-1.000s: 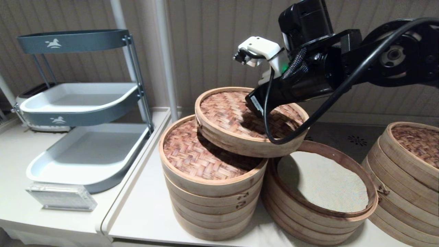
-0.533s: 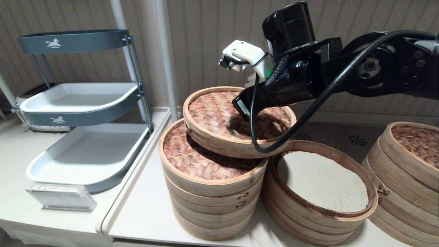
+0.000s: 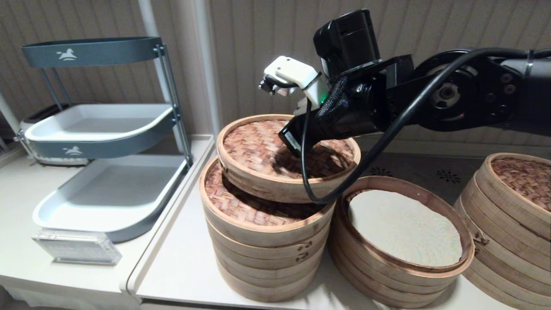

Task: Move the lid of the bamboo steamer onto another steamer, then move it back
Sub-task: Put the steamer

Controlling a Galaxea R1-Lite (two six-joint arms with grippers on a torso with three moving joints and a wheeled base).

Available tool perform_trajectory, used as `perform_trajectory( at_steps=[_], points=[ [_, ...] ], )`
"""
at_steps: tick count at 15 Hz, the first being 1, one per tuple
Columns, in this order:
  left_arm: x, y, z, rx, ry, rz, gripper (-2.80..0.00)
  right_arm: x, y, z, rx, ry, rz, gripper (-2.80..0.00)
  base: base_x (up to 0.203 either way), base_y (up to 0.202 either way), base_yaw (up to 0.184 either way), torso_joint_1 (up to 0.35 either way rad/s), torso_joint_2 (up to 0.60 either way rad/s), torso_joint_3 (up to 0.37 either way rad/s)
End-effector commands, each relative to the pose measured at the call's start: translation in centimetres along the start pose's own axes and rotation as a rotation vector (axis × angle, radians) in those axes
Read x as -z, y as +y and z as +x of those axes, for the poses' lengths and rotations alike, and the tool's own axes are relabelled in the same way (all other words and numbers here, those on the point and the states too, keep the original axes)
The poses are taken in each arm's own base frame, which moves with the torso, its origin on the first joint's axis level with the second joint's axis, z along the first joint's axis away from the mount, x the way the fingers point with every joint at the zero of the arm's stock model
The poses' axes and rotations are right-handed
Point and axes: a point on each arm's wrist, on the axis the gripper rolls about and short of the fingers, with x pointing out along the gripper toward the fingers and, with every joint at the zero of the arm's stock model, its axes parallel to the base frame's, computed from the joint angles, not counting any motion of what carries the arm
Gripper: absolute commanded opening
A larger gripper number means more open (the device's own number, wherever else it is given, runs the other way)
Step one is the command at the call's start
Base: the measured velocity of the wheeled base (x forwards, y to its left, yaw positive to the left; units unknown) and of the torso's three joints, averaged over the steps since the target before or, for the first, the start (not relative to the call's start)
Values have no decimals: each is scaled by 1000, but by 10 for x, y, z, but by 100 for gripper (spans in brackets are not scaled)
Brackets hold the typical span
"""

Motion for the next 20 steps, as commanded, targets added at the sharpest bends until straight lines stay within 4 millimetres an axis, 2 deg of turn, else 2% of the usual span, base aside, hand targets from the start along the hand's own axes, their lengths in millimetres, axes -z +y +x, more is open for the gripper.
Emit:
perform_trajectory(
  at_steps=[1,12,20],
  points=[
    [8,0,2,1,27,0,-280,1,2,5,-2,-3,-5,-280,0,0,0,0,0,0],
    [8,0,2,1,27,0,-280,-1,14,20,-22,-30,-45,-280,0,0,0,0,0,0],
    [8,0,2,1,27,0,-280,-5,26,17,-46,-44,-72,-280,0,0,0,0,0,0]
  ],
)
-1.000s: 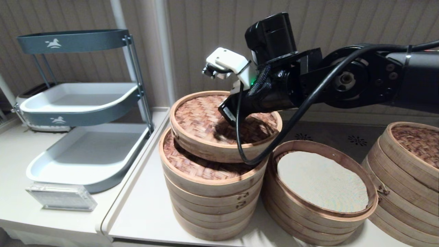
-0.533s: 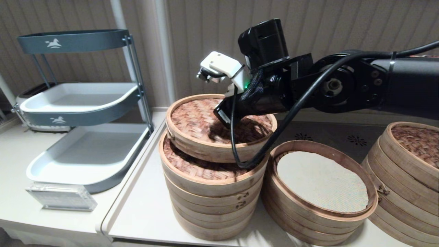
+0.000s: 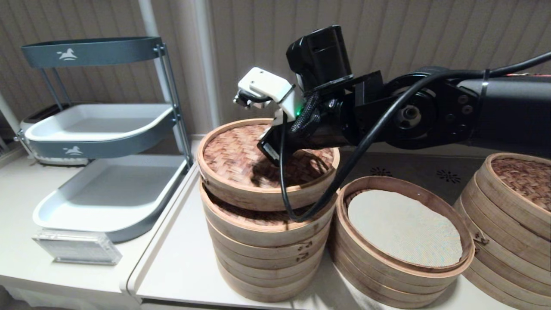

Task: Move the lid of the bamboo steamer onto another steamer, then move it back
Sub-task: Put the steamer

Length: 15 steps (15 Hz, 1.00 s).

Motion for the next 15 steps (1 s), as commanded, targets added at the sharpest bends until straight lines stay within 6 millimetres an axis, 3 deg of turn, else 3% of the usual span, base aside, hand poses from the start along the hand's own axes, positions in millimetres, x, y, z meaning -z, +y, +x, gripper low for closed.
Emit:
perform_trajectory(
  at_steps=[1,15],
  points=[
    [8,0,2,0,27,0,-280,1,4,2,-9,5,-7,-280,0,0,0,0,0,0],
    [8,0,2,0,27,0,-280,6,7,4,-21,31,-9,-280,0,0,0,0,0,0]
  ],
)
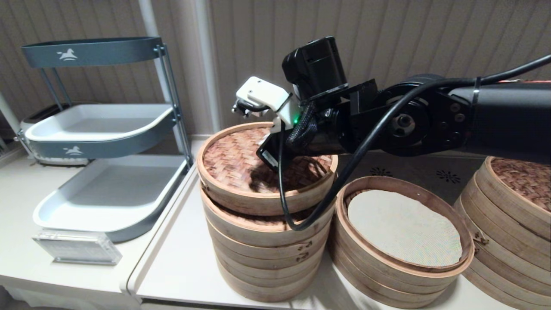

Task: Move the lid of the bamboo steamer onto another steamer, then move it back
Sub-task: Put the steamer

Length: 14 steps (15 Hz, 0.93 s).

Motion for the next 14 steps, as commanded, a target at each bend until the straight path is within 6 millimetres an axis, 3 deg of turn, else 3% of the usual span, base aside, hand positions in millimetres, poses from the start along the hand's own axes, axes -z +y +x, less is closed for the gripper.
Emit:
perform_trajectory(
  at_steps=[1,14],
  points=[
    [8,0,2,0,27,0,-280,0,0,-1,1,0,-3,-280,0,0,0,0,0,0],
    [8,0,2,0,27,0,-280,-5,-4,-12,1,-5,-6,-280,0,0,0,0,0,0]
  ],
)
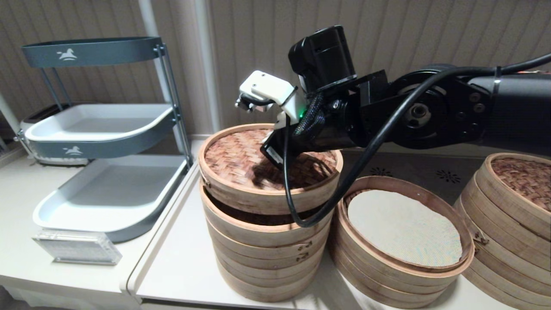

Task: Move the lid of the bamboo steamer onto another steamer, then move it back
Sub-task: Put the steamer

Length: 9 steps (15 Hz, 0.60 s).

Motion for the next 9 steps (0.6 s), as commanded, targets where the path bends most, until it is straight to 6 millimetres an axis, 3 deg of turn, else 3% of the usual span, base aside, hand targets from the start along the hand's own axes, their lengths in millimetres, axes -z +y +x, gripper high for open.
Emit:
perform_trajectory(
  at_steps=[1,9],
  points=[
    [8,0,2,0,26,0,-280,0,3,-1,-7,1,-5,-280,0,0,0,0,0,0],
    [8,0,2,0,26,0,-280,3,8,-1,-22,15,-12,-280,0,0,0,0,0,0]
  ],
)
